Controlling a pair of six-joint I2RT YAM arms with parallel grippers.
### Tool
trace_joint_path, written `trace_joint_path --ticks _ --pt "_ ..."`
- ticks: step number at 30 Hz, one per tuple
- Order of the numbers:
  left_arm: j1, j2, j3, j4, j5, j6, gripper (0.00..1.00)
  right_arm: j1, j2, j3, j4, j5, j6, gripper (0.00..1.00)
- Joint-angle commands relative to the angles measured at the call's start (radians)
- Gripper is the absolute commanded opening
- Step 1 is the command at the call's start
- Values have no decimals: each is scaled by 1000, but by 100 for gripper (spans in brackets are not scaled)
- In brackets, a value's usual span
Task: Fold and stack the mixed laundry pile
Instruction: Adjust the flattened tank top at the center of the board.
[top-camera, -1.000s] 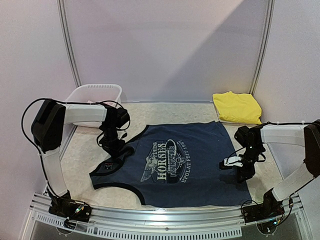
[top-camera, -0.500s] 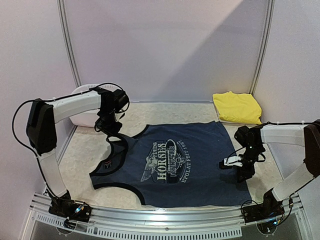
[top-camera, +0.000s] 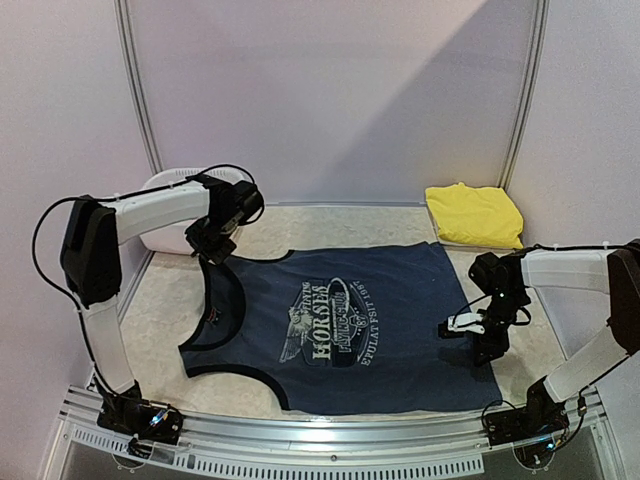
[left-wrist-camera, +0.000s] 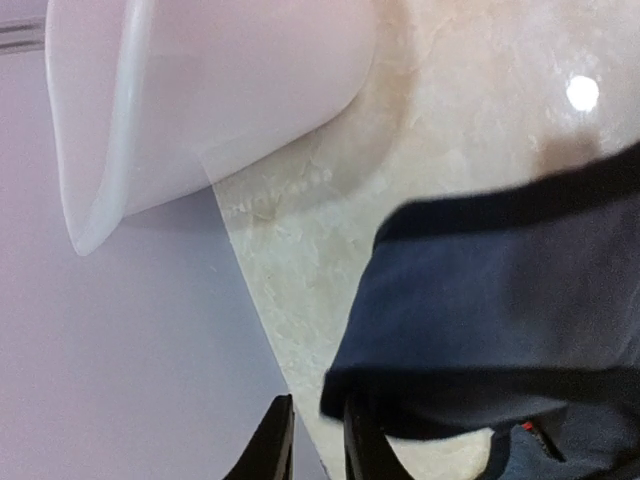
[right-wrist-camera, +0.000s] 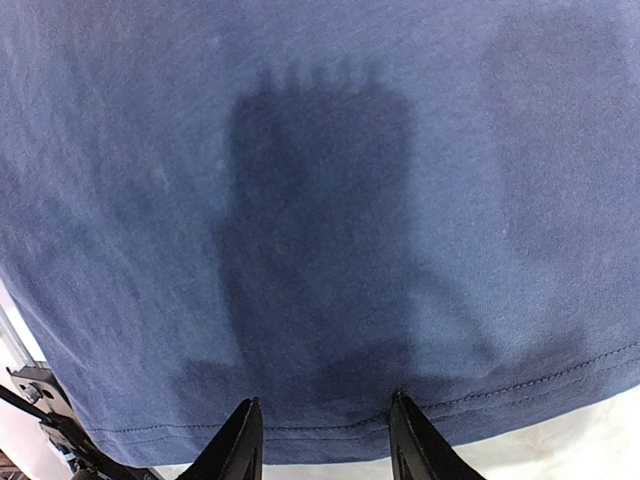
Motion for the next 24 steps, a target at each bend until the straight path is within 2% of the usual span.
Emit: trace_joint_path --ticks 1,6,9,13,17,19,24 --pt "-37 34 -70 -2 -154 -4 25 -5 -13 -12 15 -29 17 43" --pt "-37 25 -102 -11 -153 -77 38 -4 -11 -7 9 -31 19 43" --pt "-11 -29 -114 23 -44 -123 44 -4 -16 -6 8 -31 17 43" --pt "31 -94 -153 74 245 -198 45 -4 -19 3 3 -41 22 43" --pt "7 -167 -220 123 478 -220 45 -9 -40 28 -17 -59 35 44" --pt "-24 -192 -240 130 541 -216 45 -22 -54 65 -34 -91 45 45" --pt "-117 -204 -262 105 583 -139 42 -55 -45 214 -105 -218 64 47"
